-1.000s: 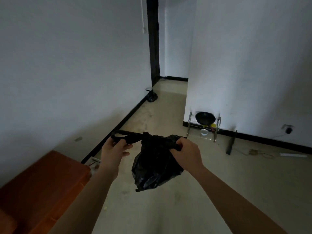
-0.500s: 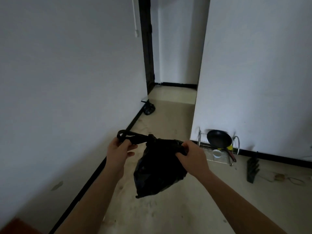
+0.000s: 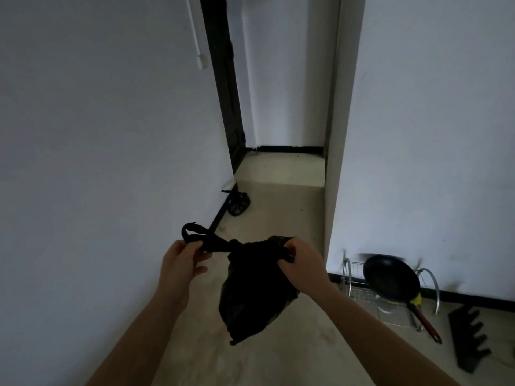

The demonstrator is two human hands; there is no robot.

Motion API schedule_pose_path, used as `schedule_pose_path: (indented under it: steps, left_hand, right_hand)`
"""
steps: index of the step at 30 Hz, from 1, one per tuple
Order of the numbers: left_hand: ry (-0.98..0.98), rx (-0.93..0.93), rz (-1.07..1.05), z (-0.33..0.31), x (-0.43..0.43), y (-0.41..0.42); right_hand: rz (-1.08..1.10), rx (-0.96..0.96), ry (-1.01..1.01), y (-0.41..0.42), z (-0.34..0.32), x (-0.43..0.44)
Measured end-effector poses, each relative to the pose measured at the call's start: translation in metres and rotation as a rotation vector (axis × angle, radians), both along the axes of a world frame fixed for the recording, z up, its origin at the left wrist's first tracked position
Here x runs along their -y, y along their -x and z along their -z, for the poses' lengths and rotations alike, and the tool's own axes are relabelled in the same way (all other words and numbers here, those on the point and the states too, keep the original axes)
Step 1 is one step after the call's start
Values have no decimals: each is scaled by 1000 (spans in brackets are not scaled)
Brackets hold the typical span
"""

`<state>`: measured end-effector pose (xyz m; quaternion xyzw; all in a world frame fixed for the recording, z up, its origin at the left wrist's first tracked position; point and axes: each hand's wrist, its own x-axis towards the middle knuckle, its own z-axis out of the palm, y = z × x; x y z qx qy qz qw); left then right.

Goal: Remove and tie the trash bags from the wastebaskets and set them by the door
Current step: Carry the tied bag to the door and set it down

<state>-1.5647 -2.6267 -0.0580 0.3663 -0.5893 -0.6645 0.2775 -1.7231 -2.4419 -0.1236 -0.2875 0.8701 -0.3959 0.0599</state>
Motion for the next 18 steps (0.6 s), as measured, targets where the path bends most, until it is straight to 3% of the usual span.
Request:
schedule_pose_path:
  steps: [11,18]
  left_hand:
    - [61,6,-127,25,186,188]
    - [223,53,10,37,322,335]
  right_hand:
    - [-8,-23,-66,209,15,204]
    - [37,-2,-118,348,19,318]
